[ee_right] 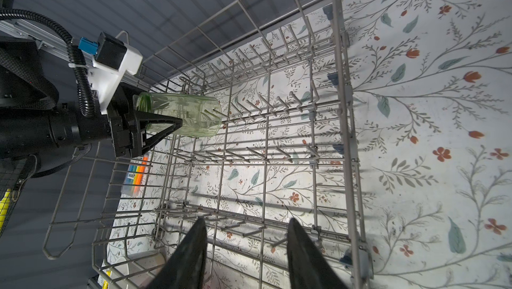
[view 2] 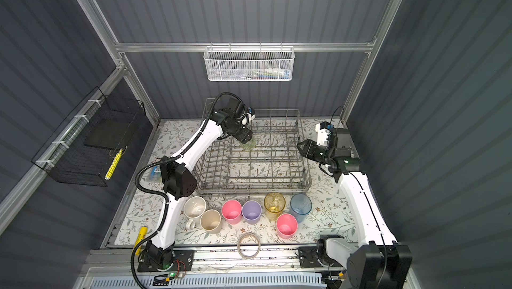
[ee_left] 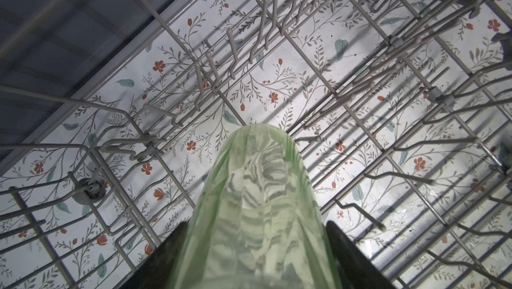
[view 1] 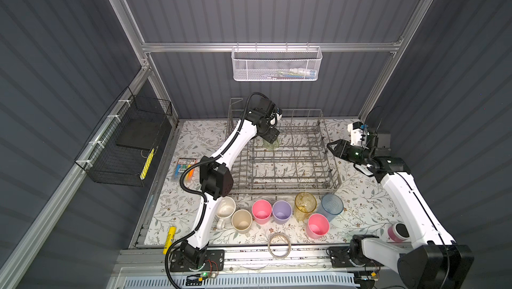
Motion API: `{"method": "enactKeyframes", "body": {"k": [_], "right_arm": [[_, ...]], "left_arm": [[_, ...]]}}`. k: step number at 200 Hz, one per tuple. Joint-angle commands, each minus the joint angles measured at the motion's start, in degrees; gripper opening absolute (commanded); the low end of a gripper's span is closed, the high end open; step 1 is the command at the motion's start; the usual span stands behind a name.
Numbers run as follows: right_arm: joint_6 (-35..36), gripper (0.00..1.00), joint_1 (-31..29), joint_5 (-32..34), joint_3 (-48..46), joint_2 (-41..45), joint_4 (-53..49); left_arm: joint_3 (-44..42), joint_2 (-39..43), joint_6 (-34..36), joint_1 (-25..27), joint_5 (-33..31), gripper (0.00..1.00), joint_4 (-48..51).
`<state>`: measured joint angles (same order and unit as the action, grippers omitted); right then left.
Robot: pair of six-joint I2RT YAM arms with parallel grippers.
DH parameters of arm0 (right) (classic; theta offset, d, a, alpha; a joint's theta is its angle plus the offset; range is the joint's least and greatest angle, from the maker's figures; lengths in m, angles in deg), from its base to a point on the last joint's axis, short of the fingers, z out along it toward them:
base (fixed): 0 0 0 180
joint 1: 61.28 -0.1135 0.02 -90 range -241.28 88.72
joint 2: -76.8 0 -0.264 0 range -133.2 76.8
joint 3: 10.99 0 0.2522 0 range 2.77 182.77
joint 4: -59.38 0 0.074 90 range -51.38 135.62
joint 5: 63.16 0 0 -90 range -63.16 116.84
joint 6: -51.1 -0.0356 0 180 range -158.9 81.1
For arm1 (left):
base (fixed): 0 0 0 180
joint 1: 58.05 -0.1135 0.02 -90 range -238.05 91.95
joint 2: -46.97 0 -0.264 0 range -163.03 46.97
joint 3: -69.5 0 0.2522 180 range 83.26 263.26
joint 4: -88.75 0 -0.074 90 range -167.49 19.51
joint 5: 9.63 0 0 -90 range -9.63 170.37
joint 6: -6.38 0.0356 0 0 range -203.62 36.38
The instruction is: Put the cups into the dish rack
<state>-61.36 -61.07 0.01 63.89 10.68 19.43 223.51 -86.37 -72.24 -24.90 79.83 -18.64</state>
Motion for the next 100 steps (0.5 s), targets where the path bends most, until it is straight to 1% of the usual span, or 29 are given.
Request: {"method": "enactKeyframes", "body": {"k": [1,39,74,100], "right_arm": [[0.4,0.48,0.1,-0.6,-0.7,-0.4,0.7],[0.4,0.48,0.2,-0.8,-0.6,-0.8,1.0],[0.5,0.48,0.2,-0.8,-0.7,-0.7,0.7],[0.5,0.48,0.2,-0.9,-0.8,-0.4,0.7]], "left_arm": [[-0.8,-0.3,-0.5,0.6,-0.1,0.79,-2.4],[-1.0,0.6,-1.6,0.6,2.3,0.83,-3.5],[-1.8,2.3,-1.7,0.6,2.1,0.84,-4.5],[-3.9,4.8,-1.6,0.6,0.9,0.85,-5.9]]}}
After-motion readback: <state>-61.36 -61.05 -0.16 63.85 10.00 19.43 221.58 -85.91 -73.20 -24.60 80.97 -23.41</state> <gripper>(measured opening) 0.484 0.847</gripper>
